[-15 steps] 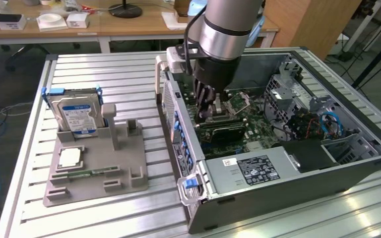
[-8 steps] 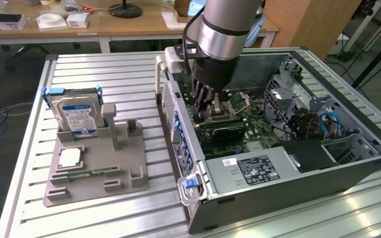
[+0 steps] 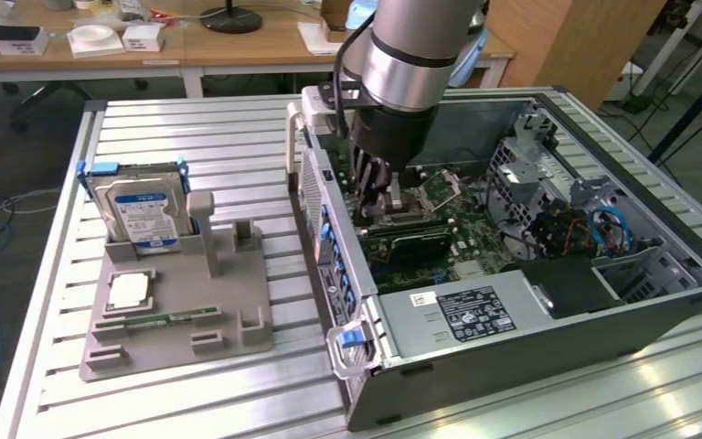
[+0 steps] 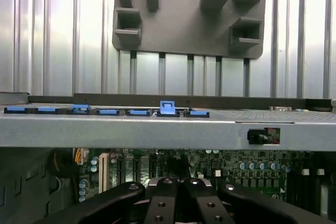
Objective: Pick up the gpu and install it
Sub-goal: 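Press down on the gpu until it lock into place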
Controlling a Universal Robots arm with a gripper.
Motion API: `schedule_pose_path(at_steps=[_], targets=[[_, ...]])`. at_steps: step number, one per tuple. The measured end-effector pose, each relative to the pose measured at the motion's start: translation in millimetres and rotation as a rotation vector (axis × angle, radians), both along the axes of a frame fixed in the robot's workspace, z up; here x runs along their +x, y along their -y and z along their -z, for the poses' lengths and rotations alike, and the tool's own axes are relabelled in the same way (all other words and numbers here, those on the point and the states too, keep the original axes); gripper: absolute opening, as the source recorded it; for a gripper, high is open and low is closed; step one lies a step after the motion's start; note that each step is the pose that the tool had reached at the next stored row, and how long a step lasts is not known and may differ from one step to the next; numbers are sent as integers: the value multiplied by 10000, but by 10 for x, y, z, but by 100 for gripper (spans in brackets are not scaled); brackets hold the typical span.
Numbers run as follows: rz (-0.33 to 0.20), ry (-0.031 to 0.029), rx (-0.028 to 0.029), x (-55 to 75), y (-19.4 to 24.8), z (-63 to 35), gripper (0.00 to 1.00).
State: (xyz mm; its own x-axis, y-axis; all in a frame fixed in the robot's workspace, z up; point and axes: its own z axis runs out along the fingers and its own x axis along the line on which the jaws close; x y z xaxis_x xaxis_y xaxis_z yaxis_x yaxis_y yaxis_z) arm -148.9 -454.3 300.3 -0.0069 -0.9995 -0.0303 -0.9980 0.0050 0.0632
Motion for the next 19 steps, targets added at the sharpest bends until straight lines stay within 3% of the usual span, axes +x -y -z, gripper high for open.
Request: schedule_pose_path(at_steps=[2, 3, 19], targets=[[3, -215, 35, 1, 2, 1, 11], [4, -291, 57, 1, 4, 0, 11], [5, -300, 51, 1, 12, 52, 11]])
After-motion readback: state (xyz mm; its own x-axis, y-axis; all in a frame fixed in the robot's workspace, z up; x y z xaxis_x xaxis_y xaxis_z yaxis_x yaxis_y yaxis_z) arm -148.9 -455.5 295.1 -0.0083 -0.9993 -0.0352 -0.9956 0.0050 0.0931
